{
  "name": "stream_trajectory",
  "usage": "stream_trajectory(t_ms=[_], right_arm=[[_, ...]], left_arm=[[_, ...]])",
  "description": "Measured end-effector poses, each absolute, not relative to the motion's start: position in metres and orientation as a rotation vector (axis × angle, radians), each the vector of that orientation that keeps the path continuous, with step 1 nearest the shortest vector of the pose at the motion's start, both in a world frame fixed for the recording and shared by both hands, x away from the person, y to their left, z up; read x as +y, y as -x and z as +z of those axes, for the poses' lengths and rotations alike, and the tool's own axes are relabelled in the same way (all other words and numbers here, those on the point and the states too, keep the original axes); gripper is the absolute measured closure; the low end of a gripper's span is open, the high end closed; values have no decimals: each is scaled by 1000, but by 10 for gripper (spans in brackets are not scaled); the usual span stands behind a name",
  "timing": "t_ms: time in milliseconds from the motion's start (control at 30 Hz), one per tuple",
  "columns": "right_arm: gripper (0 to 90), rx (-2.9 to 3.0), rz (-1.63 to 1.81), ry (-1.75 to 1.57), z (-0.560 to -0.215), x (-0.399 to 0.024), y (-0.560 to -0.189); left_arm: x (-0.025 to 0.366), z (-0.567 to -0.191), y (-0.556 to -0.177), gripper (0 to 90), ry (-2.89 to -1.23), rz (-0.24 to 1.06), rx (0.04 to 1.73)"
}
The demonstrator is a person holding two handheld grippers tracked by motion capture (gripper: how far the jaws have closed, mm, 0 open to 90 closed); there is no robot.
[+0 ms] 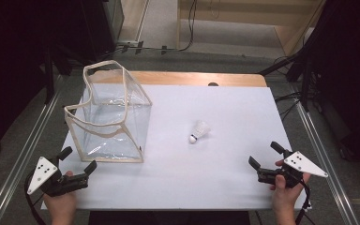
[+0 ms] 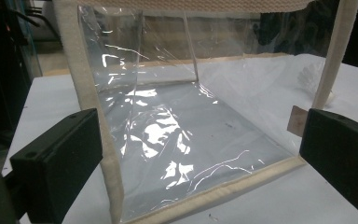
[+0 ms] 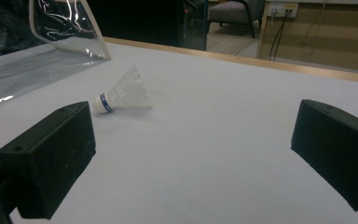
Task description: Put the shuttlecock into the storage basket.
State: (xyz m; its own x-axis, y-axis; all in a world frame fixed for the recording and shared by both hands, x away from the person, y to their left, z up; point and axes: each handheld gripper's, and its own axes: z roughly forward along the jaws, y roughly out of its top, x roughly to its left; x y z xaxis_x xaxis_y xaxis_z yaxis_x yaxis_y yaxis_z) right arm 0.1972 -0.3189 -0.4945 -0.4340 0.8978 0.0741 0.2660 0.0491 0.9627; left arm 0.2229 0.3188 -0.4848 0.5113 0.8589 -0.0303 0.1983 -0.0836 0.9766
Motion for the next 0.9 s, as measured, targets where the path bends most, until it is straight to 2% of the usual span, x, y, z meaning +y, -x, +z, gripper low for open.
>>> stream_trajectory(t_ms=[467,500,800,867,900], right_arm=[[0,1849,1437,-1105,-478,-294,-212],[125,1844,1428,-1097,-475,-287,-214],[141,1878,1458,-1070,-469,-265,-226],[289,1878,1453,-1063,-468,-261,-228],[291,1880,1452,-1068,-467,-258,-229]], left_arm=[[319,-485,-223,0,-1585,702,932],[319,-485,-223,0,-1585,702,931],[319,-485,-223,0,-1585,703,929],[319,-485,-223,0,-1586,704,930],[319,-485,-223,0,-1585,703,930]])
